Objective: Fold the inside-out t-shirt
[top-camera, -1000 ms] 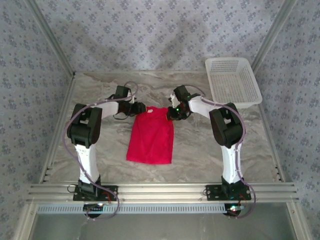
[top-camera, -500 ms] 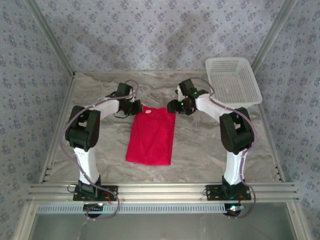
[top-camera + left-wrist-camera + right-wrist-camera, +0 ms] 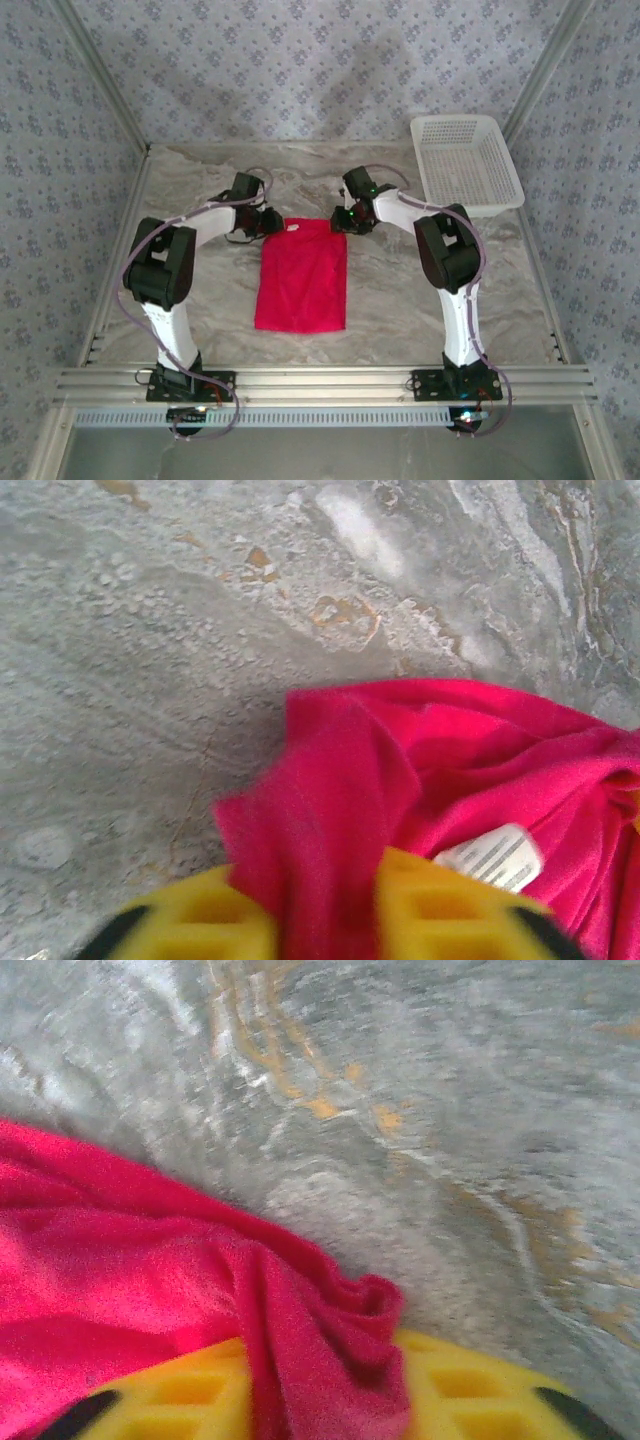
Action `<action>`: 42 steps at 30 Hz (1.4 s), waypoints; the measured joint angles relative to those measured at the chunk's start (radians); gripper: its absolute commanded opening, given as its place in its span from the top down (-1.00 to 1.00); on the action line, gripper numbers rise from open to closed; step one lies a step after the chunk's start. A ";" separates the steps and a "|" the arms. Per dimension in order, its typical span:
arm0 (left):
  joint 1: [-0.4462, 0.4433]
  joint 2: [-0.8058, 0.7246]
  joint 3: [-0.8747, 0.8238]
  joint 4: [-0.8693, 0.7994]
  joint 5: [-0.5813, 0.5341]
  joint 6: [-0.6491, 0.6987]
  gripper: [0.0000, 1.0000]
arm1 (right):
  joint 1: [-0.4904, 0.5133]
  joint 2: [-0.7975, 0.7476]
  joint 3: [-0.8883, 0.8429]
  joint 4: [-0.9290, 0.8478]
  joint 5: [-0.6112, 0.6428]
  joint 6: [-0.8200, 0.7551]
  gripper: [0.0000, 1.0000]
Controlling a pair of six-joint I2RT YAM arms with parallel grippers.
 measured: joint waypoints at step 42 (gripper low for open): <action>0.022 0.093 -0.051 0.261 0.107 0.002 1.00 | -0.017 0.014 0.028 -0.006 -0.100 -0.018 0.85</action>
